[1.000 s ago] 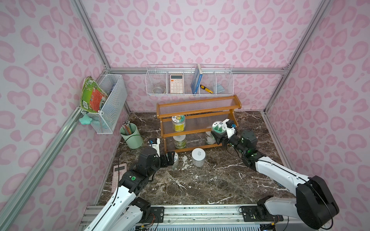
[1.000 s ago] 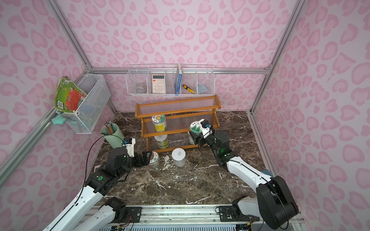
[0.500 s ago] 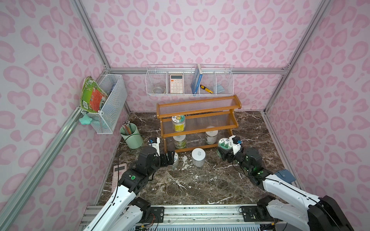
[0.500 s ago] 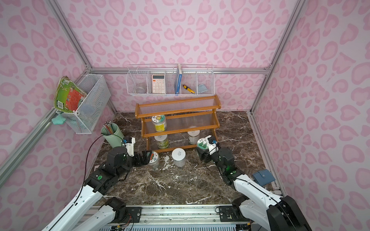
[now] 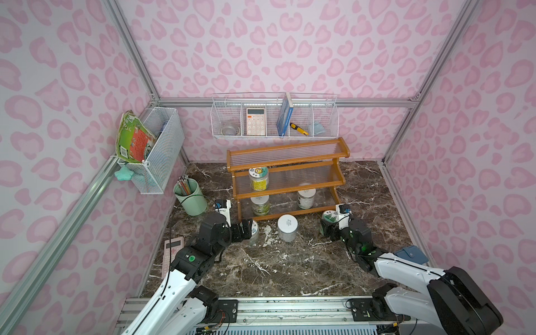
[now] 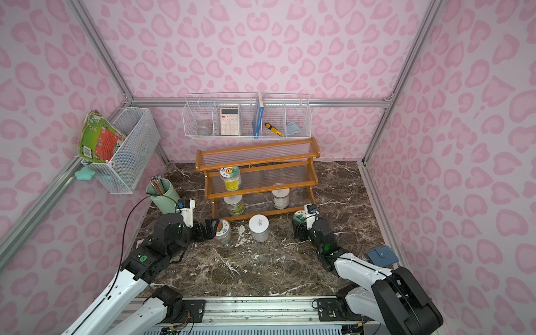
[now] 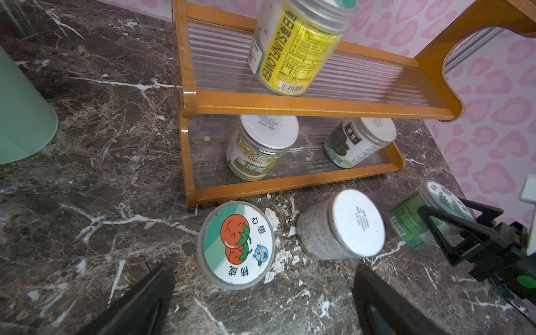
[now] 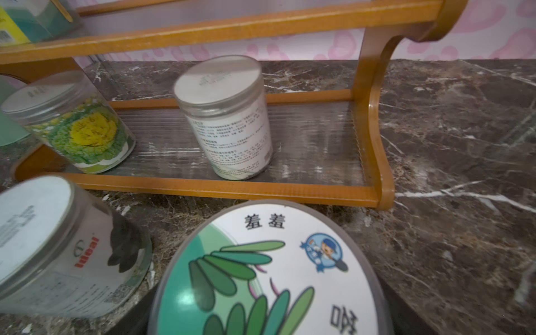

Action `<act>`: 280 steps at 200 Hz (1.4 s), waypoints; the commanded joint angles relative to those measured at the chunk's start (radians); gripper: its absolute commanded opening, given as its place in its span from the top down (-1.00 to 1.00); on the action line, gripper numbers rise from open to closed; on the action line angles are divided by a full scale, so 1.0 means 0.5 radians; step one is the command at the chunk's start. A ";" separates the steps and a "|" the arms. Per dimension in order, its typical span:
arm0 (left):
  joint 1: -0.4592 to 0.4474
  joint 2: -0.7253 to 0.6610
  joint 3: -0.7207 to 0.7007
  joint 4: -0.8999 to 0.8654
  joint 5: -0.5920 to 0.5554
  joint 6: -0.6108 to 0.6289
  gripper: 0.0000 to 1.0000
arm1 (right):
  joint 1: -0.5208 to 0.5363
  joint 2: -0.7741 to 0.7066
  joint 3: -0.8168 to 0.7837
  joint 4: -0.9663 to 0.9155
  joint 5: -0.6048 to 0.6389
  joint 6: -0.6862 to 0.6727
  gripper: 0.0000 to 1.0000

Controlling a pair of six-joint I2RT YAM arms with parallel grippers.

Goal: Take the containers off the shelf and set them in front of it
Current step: Place the container at the center of the board.

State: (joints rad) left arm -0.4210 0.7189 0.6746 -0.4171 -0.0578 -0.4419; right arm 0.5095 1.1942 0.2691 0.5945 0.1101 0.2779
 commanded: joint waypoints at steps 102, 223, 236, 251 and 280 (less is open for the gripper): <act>-0.002 -0.008 -0.016 0.003 -0.019 -0.006 -0.99 | -0.001 0.256 0.066 0.158 0.292 0.101 -0.80; -0.002 0.116 0.117 -0.041 0.017 0.071 -0.98 | 0.061 -0.104 0.108 -0.143 0.495 0.119 -0.98; -0.002 0.173 0.177 -0.034 0.004 0.116 -0.99 | 0.061 -0.197 0.125 -0.207 0.483 0.112 -0.98; -0.002 0.254 0.260 -0.025 -0.021 0.165 -0.98 | 0.061 -0.301 0.131 -0.245 0.443 0.075 -0.98; -0.008 0.404 0.352 0.086 -0.044 0.233 -0.98 | 0.061 -0.489 0.161 -0.385 0.400 0.055 -0.98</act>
State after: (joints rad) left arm -0.4221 0.8772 0.8230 -0.4244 -0.0685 -0.3790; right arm 0.5392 1.0042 0.3321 0.4698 0.3309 0.3260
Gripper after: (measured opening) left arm 0.993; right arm 0.991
